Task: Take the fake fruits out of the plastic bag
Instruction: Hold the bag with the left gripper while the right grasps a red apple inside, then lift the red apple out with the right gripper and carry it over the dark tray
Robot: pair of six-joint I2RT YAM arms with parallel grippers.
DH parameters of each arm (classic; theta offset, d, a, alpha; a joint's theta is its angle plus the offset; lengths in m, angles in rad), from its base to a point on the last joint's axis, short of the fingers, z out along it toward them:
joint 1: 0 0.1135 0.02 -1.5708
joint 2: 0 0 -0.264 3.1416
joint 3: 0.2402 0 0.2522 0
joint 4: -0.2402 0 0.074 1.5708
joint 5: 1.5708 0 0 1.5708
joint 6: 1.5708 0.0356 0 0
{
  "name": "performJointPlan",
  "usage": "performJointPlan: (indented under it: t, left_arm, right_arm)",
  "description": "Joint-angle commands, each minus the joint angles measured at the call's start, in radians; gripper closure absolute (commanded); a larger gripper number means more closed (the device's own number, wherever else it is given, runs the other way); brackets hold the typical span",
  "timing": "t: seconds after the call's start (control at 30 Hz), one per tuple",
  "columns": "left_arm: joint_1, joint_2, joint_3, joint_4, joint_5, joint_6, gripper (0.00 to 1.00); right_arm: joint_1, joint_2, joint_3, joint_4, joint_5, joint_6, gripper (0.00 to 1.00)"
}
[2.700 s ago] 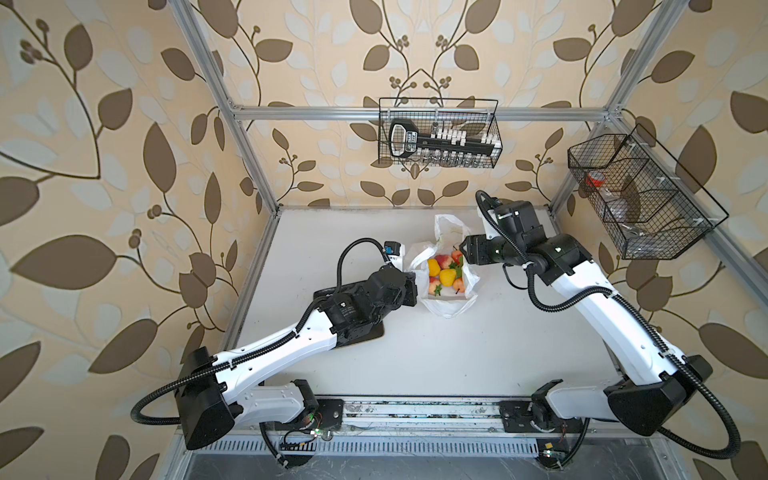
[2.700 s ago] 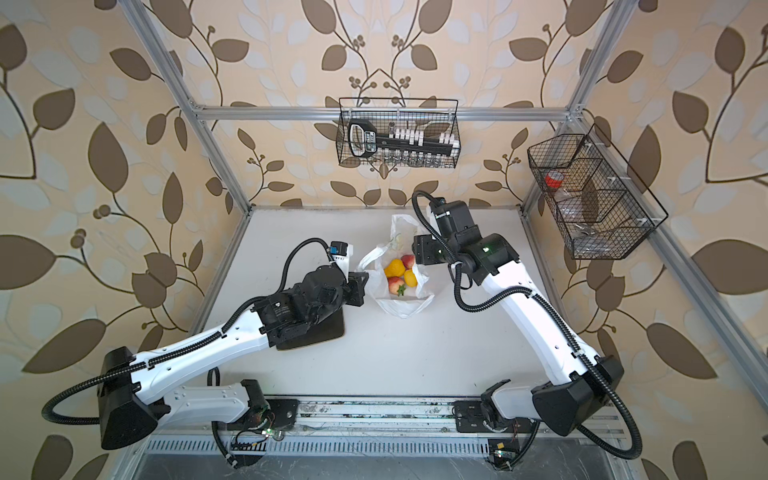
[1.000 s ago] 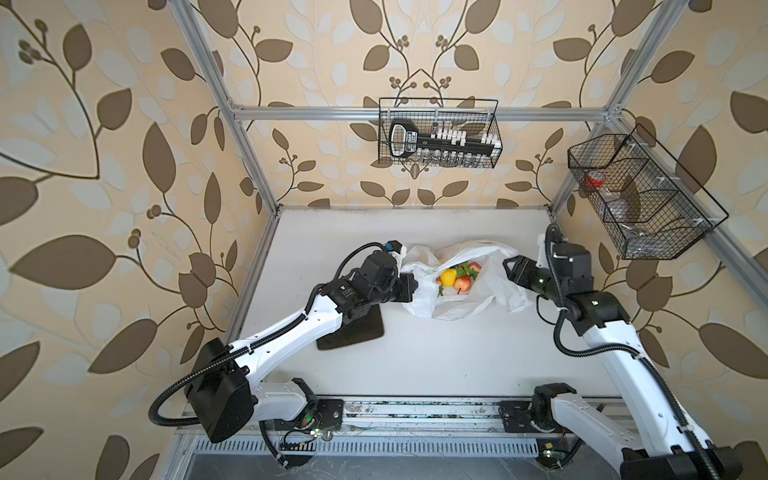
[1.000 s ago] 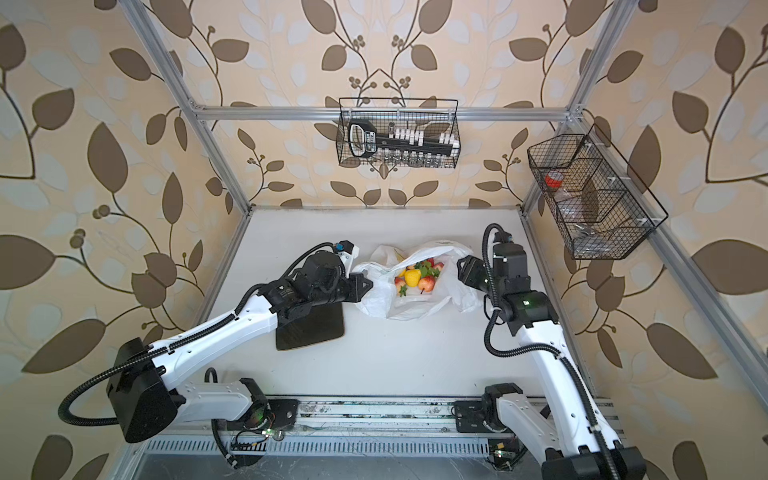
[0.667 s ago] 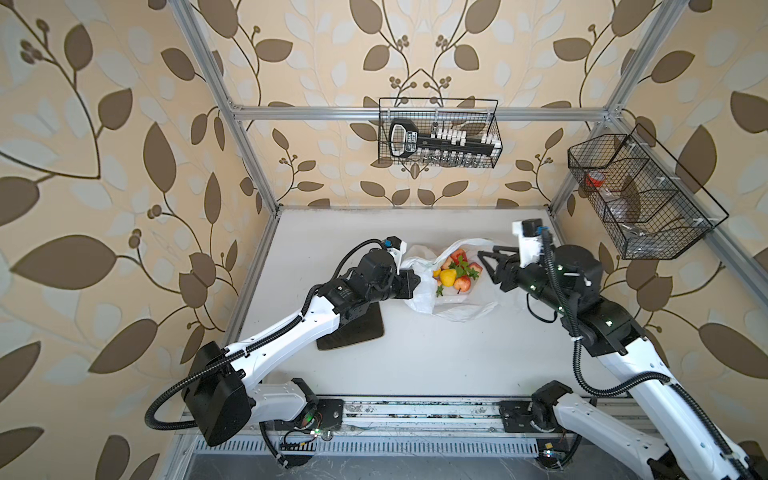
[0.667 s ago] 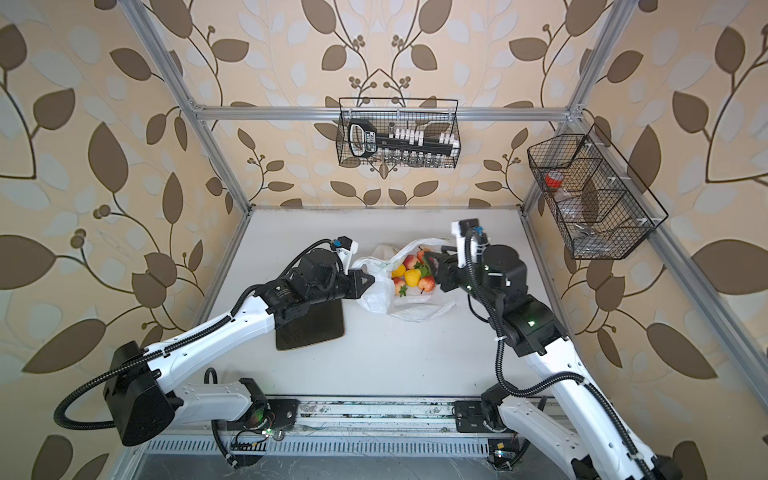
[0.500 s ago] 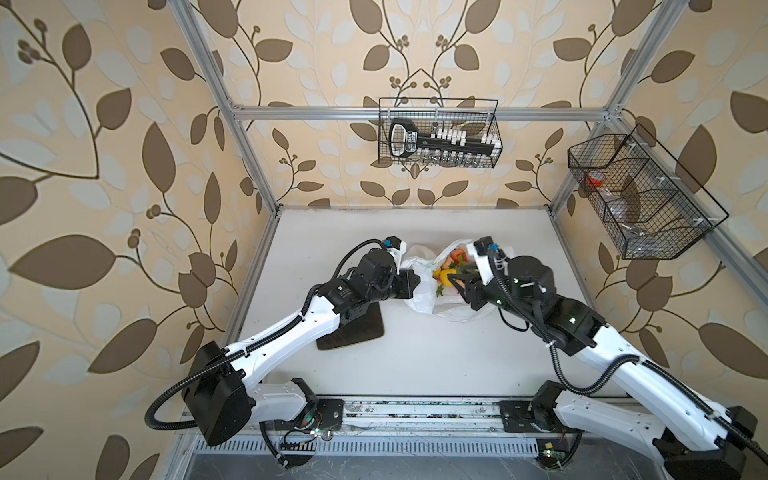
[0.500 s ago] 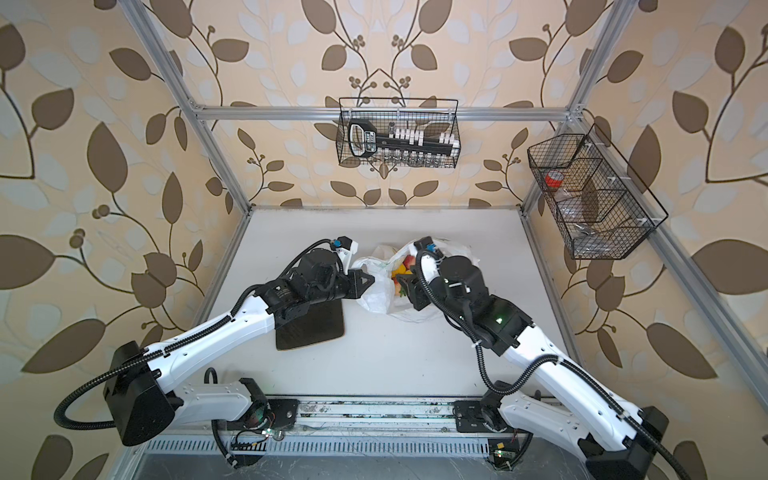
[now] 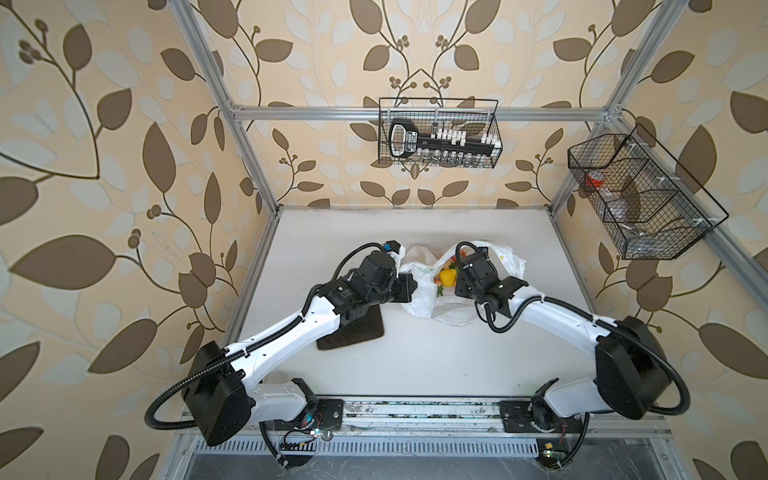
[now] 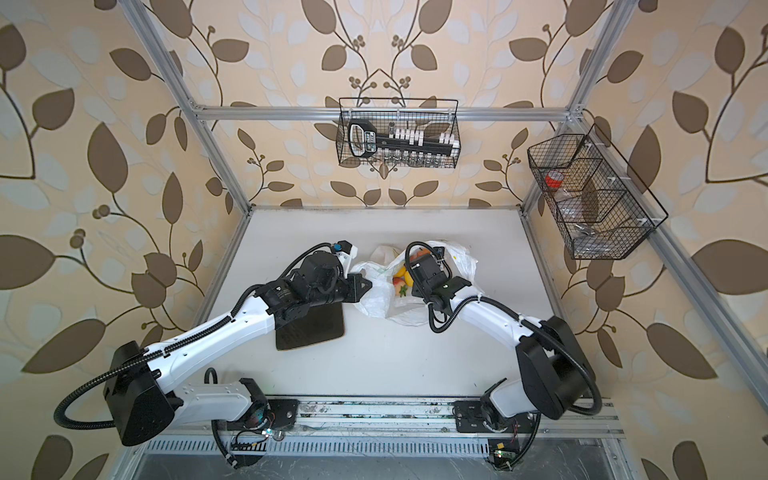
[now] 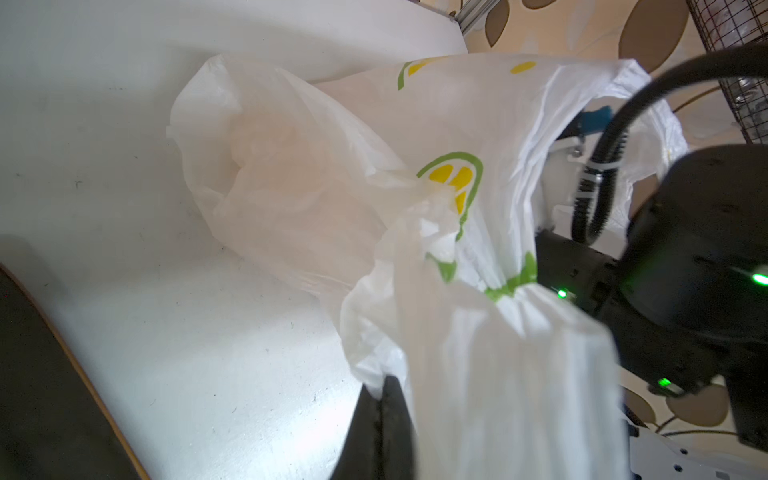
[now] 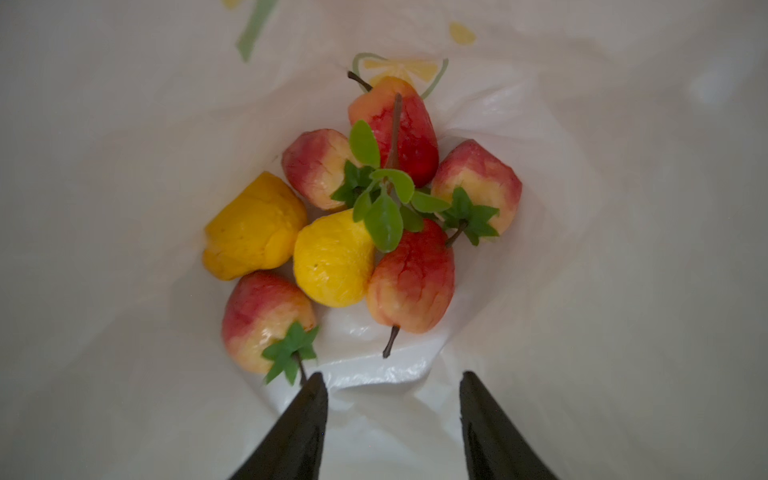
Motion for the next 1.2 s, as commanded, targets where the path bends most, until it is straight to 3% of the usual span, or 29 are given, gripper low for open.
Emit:
performJointPlan:
  t: [0.0, 0.3, 0.47, 0.63, 0.73, 1.17]
  left_arm:
    - [-0.017, 0.003, 0.028, -0.024, -0.011, 0.037, 1.00]
    - [-0.021, 0.002, 0.027, -0.025, -0.030, 0.036, 1.00]
    - [-0.021, 0.006, 0.032, -0.027, -0.032, 0.038, 1.00]
    - [-0.020, 0.007, 0.033, -0.035, -0.043, 0.034, 1.00]
    - [-0.021, 0.009, 0.032, -0.031, -0.057, 0.017, 1.00]
    - [-0.019, 0.092, 0.109, -0.110, -0.198, -0.044, 1.00]
  right_arm:
    - [-0.015, 0.090, 0.049, 0.047, 0.035, 0.058, 0.45]
    - [-0.037, 0.247, 0.086, 0.088, 0.037, 0.045, 0.35]
    - [-0.054, 0.320, 0.118, 0.118, 0.034, 0.024, 0.35]
    - [-0.066, 0.339, 0.129, 0.129, 0.035, -0.003, 0.56]
    - [-0.066, 0.283, 0.097, 0.133, 0.008, -0.020, 0.66]
    - [0.015, -0.222, -0.120, 0.135, -0.254, -0.187, 0.68]
